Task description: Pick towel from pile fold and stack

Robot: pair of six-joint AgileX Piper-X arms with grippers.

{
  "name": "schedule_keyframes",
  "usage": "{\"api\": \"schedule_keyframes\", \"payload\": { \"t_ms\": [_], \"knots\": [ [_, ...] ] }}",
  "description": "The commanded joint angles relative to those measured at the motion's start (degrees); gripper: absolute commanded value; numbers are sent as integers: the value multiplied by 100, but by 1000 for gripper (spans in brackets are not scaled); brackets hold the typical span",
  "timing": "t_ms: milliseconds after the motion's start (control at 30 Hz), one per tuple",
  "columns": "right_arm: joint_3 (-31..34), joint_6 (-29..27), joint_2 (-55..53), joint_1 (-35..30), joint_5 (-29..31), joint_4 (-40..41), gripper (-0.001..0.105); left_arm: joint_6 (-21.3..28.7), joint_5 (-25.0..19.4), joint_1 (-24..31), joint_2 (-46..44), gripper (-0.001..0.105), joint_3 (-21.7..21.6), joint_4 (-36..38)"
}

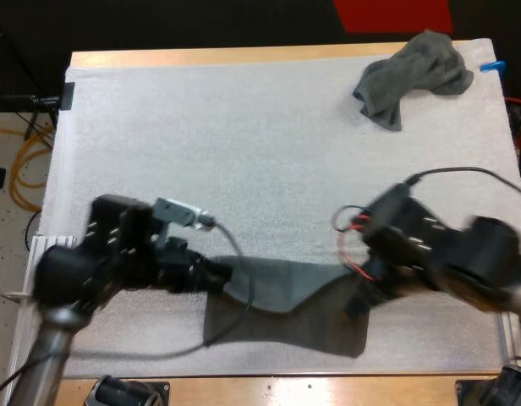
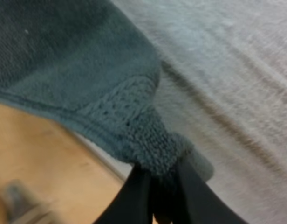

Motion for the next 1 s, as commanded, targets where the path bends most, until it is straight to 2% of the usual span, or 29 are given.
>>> {"api": "schedule_keyframes", "payload": {
  "t_ms": [0, 33, 100, 167, 300, 467, 600, 700, 867, 967],
  "knots": [
    [264, -102, 293, -201, 282, -331, 0, -87, -214, 22, 164, 0, 239, -586],
    [344, -118, 398, -294, 313, -476, 0, -80, -239, 53, 238, 0, 345, -731],
    [569, -222, 772, -666, 286, -1134, 0, -104, -150, 246, 622, 0, 668, -1639],
    [651, -330, 1045, -952, 227, -1662, 0, -230, 21, 383, 989, 0, 770, -2211],
    [659, -449, 1755, -1393, -367, -2245, 0, -345, 336, 692, 1849, 0, 777, -3172],
    [659, -407, 2377, -1696, -486, -2659, 0, -649, 714, 969, 2806, 0, 777, -4044],
    [659, -191, 2749, -1873, -509, -2940, 0, -829, 932, 1126, 3470, 0, 777, -4383],
    [659, -81, 2882, -1951, -421, -3120, 0, -828, 931, 1234, 3751, 0, 777, -4410],
    [659, 51, 2910, -1965, 32, -3486, 0, -828, 855, 1379, 3871, 0, 777, -4674],
    [659, 186, 2910, -1965, 98, -3587, 0, -828, 843, 1406, 3869, 0, 777, -4840]
  ]
}}
